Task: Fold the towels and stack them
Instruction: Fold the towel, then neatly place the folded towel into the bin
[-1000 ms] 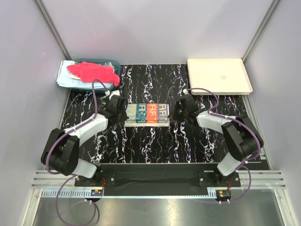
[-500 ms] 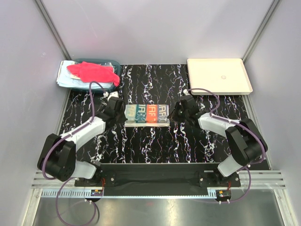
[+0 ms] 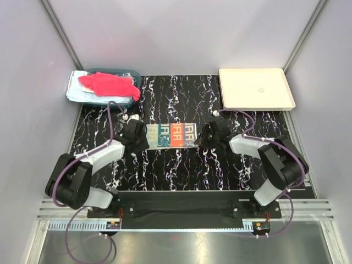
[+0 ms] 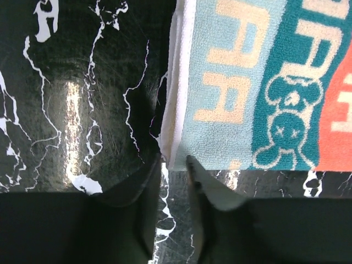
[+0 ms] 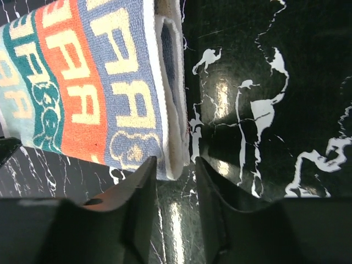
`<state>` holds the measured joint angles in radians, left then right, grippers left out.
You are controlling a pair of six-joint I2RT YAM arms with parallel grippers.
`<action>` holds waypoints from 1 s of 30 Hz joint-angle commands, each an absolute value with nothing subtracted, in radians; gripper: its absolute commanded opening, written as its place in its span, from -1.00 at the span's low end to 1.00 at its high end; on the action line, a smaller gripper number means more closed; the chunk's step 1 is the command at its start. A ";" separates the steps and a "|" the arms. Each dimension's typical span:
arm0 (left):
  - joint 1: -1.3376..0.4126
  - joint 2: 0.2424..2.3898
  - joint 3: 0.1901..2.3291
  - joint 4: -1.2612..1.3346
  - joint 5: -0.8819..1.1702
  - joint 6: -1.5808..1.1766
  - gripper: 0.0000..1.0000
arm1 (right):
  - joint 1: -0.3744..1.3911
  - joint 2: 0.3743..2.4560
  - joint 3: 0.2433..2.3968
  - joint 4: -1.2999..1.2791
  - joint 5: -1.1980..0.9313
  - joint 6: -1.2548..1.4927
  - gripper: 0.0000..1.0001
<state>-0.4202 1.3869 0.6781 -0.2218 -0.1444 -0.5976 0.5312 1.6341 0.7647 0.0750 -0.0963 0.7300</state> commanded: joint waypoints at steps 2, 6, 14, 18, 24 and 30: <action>-0.423 1.338 0.715 -0.218 -0.130 -0.588 -0.18 | 0.538 1.554 0.813 0.031 -0.023 0.692 -0.07; -0.423 1.301 0.747 -0.261 -0.135 -0.587 -0.01 | 0.540 1.597 0.902 -0.042 -0.008 0.651 -0.03; -0.448 1.191 0.802 -0.343 -0.118 -0.598 0.05 | 0.538 1.784 1.048 -0.098 0.051 0.614 -0.10; -0.475 1.146 0.836 -0.385 -0.124 -0.591 0.06 | 0.541 1.815 1.060 -0.115 0.069 0.623 -0.12; -0.480 1.082 0.870 -0.443 -0.121 -0.568 0.07 | 0.567 1.816 1.055 -0.124 0.098 0.608 -0.10; -0.480 1.046 0.917 -0.492 -0.117 -0.549 0.07 | 0.595 1.839 1.048 -0.117 0.118 0.610 -0.09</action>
